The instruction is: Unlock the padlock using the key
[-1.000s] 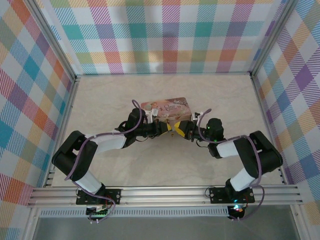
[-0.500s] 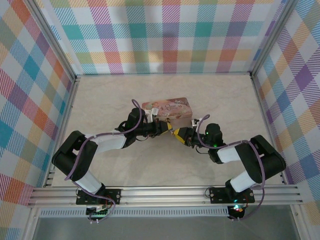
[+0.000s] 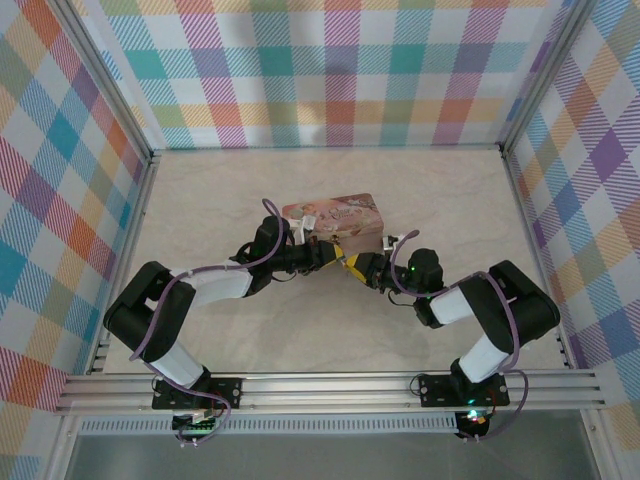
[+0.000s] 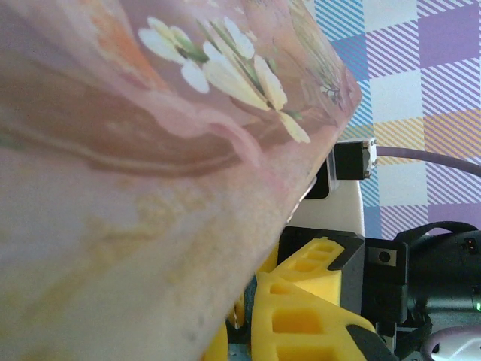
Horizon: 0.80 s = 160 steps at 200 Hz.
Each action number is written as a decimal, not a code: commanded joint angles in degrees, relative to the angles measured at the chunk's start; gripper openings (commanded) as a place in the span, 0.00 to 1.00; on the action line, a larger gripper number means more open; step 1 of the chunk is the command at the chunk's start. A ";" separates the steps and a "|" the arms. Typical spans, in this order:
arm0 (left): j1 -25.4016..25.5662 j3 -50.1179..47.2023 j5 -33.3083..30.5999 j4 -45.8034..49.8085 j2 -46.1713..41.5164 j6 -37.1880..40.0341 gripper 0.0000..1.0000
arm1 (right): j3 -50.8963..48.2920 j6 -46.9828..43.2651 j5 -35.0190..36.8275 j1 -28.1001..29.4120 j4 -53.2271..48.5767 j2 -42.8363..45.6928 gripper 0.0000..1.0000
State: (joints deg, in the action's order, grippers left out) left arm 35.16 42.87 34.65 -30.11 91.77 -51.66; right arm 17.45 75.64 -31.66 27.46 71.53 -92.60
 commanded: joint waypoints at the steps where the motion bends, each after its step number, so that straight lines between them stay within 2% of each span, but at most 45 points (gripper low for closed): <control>1: 0.76 0.16 2.70 -5.43 -0.05 -0.76 0.00 | -0.05 0.87 -2.43 1.63 4.49 -1.06 0.25; 61: 0.79 0.19 2.32 -6.52 0.17 -1.64 0.00 | -0.72 1.92 -2.18 2.59 7.19 -2.88 0.21; 88: 0.79 0.07 2.17 -6.97 0.34 -1.86 0.00 | -1.05 2.54 -1.97 2.90 8.19 -3.60 0.24; 119: 0.79 0.10 2.33 -7.06 0.52 -1.95 0.00 | -1.63 2.68 -1.26 3.03 9.07 -4.00 0.21; 142: 0.79 0.19 2.67 -7.13 0.69 -2.13 0.00 | -1.54 2.41 -0.51 3.03 9.02 -3.76 0.15; 160: 0.85 0.11 3.56 -7.37 0.70 -2.34 0.00 | -1.25 2.38 0.23 2.95 9.02 -3.78 0.06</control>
State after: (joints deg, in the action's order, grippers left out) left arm 35.16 42.85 33.58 -31.64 92.29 -52.77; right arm 16.51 78.11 -32.34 30.09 78.54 -95.85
